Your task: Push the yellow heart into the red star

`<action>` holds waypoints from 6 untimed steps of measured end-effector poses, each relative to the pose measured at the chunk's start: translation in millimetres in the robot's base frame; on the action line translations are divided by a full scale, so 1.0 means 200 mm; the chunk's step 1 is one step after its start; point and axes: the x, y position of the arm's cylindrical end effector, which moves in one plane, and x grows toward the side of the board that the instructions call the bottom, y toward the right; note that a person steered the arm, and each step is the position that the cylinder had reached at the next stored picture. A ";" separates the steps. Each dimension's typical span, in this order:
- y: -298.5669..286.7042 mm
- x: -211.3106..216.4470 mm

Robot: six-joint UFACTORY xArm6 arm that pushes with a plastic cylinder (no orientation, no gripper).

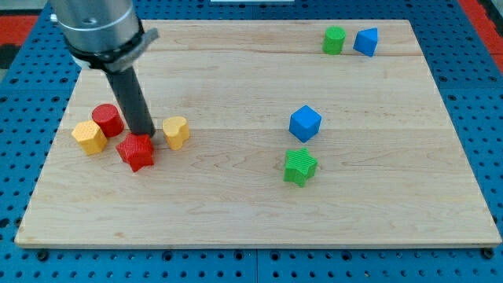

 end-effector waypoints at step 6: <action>0.09 -0.11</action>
